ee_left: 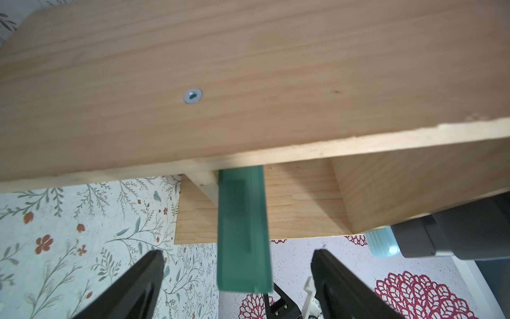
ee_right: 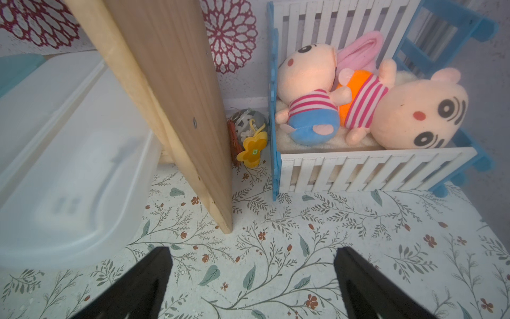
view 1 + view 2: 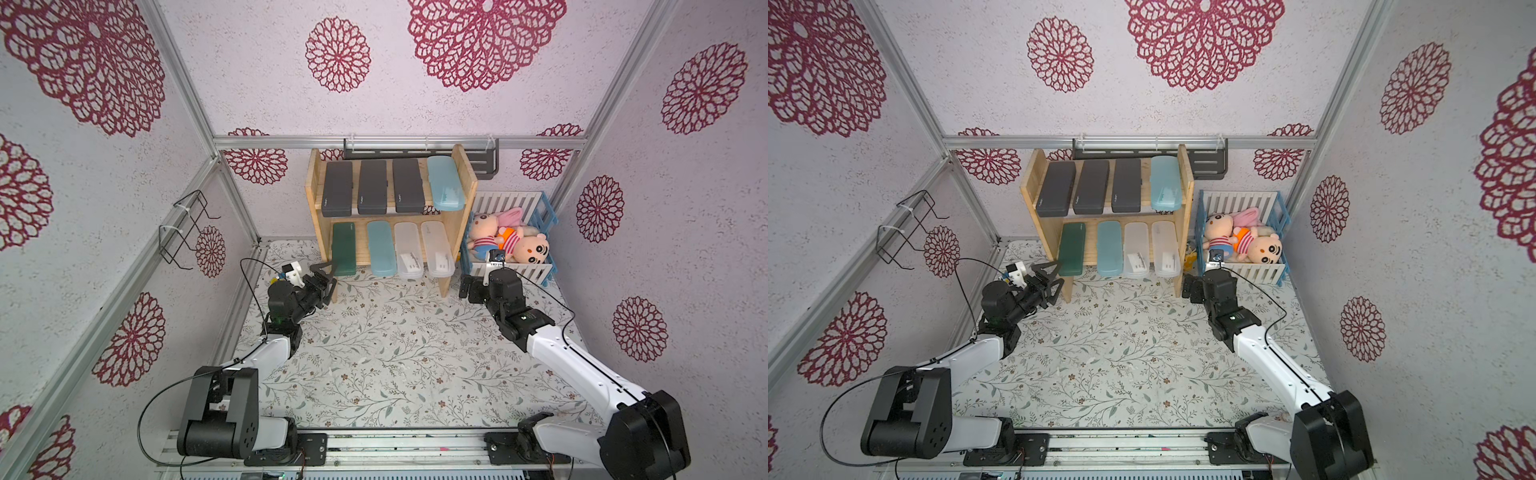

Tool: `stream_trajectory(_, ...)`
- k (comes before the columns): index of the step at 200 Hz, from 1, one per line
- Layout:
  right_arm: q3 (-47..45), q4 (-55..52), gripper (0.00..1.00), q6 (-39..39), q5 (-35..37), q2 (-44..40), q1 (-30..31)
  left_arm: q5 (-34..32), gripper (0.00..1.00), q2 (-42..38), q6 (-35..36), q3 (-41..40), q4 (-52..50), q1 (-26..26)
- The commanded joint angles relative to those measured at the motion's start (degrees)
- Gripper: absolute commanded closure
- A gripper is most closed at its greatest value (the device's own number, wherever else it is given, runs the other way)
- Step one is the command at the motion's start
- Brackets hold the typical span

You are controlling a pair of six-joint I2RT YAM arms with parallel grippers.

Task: Remove the pencil cases from the shelf
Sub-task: Pick up the pencil case from the shelf.

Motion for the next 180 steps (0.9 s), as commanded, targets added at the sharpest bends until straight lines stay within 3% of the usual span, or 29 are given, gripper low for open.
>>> stream_trajectory(1,2.5,2.3,0.01,-0.3,-0.1,0.5,0.1,0.2,0.19,1.4,-0.8,1.7,5.1,-0.4)
stream_trajectory(98,3.8,3.1,0.04,-0.7,-0.9,1.8,0.1,-0.5,0.47,2.5,-0.6,0.9,6.7,-1.6)
stream_trajectory(166,3.5,1.8,0.06,-0.7,-0.9,-0.3,0.1,-1.4,0.75,-0.1,0.9,-0.1,3.3,-1.9)
stream_trajectory(180,3.3,1.5,0.06,-0.6,-0.9,-1.0,0.1,-1.2,0.76,-0.2,0.8,-0.2,3.7,-1.9)
